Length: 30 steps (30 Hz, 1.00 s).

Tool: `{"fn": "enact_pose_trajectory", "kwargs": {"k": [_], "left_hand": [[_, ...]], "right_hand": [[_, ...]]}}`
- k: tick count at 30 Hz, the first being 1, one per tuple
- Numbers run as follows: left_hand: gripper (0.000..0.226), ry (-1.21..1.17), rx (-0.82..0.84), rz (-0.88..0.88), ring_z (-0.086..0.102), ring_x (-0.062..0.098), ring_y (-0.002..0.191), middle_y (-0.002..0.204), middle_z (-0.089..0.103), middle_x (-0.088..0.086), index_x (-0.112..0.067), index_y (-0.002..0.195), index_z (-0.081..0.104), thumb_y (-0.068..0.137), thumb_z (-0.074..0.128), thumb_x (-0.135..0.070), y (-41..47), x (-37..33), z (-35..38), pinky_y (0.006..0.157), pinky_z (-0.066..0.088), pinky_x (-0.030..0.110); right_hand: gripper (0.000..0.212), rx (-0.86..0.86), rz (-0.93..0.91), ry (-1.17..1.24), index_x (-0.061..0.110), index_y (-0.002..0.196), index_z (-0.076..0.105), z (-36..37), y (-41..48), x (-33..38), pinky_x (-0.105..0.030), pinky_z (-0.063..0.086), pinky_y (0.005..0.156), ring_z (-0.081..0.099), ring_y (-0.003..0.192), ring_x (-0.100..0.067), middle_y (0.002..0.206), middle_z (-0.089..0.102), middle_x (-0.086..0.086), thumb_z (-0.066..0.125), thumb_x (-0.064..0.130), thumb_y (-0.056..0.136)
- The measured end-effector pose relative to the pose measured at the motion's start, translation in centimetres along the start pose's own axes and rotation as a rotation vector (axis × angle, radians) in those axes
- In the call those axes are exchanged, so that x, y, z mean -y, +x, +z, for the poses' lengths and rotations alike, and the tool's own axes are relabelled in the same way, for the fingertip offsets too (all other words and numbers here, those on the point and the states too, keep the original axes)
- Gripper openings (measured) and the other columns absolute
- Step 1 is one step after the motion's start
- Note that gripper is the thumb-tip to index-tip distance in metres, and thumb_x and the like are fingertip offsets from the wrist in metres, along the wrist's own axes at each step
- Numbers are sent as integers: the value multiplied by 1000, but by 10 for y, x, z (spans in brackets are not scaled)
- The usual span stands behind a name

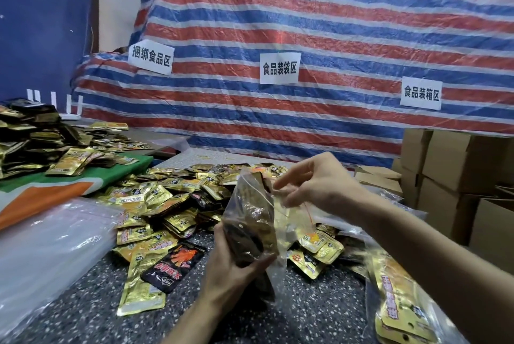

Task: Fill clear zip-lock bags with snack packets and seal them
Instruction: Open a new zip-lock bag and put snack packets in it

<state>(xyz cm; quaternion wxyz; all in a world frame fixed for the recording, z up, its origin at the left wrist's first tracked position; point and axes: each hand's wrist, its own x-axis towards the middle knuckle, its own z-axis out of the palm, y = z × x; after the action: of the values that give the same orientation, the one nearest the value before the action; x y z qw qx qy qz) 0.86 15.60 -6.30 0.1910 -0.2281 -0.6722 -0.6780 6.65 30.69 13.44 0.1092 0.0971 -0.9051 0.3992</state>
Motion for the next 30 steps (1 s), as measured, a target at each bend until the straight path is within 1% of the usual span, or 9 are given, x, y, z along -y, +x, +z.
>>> {"fn": "enact_pose_trajectory", "kwargs": {"k": [3,5,9,12,16,19,23,27,30], "left_hand": [[79,12,-33,17,69,-3,89,103,69,-22,-59,106,38,42,80,-79,1,-1,0,73,55,12],[90,31,-39,30,67,-6,89,97,70,-12,-49,113,39,39,82,-77,0,-5,1,69,50,5],[95,68,-23,96,67,0,91,104,67,-13,-17,119,47,45,91,-56,-2,-6,-1,71,57,18],[89,157,41,105,69,2,92,113,65,-19,-43,119,48,43,88,-69,-4,-9,-5,75,59,29],[76,103,233,68,73,12,92,106,72,-10,-46,115,51,52,91,-59,-6,-6,-3,80,60,40],[76,110,219,50,72,14,88,101,71,-8,-40,114,54,52,83,-72,-7,-5,-4,74,61,40],[71,-71,157,-16,74,26,86,97,75,10,-6,102,57,58,93,-48,-6,-4,-3,73,61,38],[75,-149,133,-42,72,37,79,87,74,16,-3,99,54,52,96,-44,-6,-5,-1,73,58,59],[82,-181,121,-71,73,33,84,90,75,14,-4,102,51,47,97,-44,-4,-7,1,77,59,52]], "right_hand": [[24,-118,-75,26,20,75,81,-10,2,3,-33,60,77,72,82,-15,75,77,4,82,-3,71],[30,-163,-125,21,21,75,80,-10,3,1,-36,60,80,73,83,-15,76,77,5,77,-8,75],[38,-228,-300,79,25,73,77,-8,2,-4,-26,60,73,73,80,-10,80,77,5,71,-12,80],[32,-177,-322,-5,23,71,77,-6,2,-7,-21,59,66,71,77,-9,77,76,5,76,-9,78],[24,-177,-307,20,16,84,76,-1,3,-12,-25,60,70,71,75,-11,82,76,0,83,-4,73],[28,-125,-206,81,20,98,74,-2,4,-16,-28,60,71,73,80,-14,89,76,-2,87,19,74],[65,129,-112,94,44,128,57,-14,-3,-25,-36,61,81,72,96,-9,113,73,4,77,64,70],[98,255,-148,2,57,138,41,-21,-17,-41,-34,59,88,70,102,-11,125,63,0,94,36,59],[74,110,-102,-55,38,126,55,-19,-20,-48,-36,61,82,73,87,-17,99,73,-8,89,14,66]]}}
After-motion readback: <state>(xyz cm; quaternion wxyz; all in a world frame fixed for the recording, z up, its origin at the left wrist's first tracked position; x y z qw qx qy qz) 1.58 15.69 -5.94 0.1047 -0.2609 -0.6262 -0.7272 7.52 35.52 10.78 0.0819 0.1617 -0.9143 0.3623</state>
